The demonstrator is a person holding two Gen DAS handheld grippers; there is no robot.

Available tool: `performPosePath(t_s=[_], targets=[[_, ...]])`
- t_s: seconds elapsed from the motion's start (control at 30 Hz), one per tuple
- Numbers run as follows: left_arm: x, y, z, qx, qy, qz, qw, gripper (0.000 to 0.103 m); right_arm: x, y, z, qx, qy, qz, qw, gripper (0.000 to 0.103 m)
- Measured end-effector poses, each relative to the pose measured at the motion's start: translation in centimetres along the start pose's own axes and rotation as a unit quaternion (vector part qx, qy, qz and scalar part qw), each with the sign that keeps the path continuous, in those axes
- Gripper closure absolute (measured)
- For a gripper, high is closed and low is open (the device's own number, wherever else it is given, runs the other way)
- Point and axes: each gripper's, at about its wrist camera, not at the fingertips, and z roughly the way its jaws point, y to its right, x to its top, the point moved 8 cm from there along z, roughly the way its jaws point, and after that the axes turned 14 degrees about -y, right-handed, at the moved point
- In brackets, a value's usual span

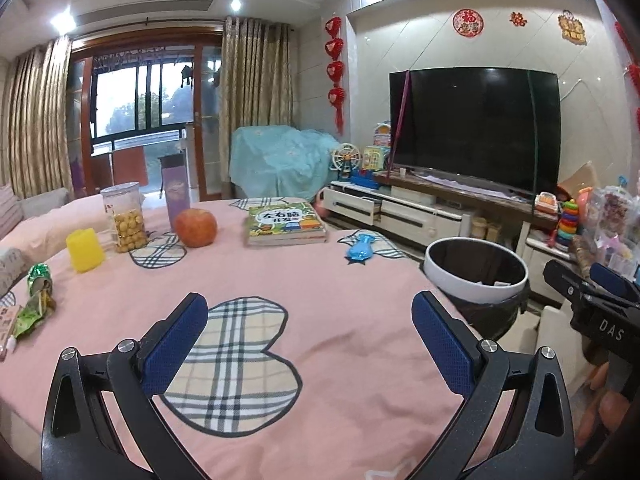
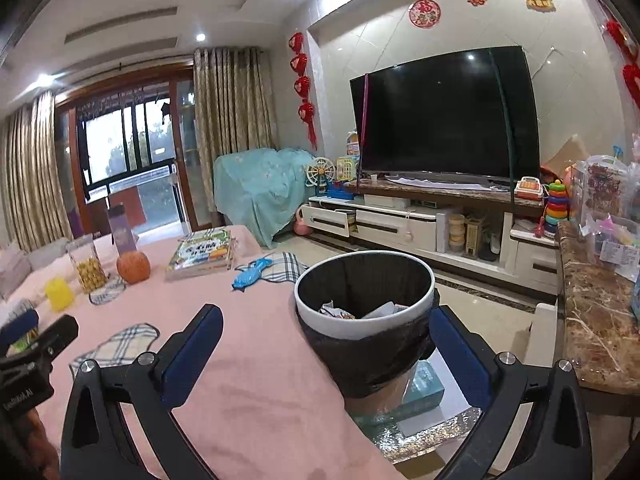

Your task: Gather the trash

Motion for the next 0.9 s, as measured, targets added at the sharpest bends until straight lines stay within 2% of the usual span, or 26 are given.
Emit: performPosePath(t_s=[0.33,0.9], targets=[[-0.1,0.1,-0.6,0.01,0.007,0.003,0.9999,0.0,-1.1,-0.7,0.3,0.001,-0.002,-0.015,1.0,0.0],[-0.2,0.2,-1.1,0.019,0.014,0.004,0.9997,0.0,-0.9,-1.5,-0.2,0.004,0.005,-0.023,1.0,0.0]])
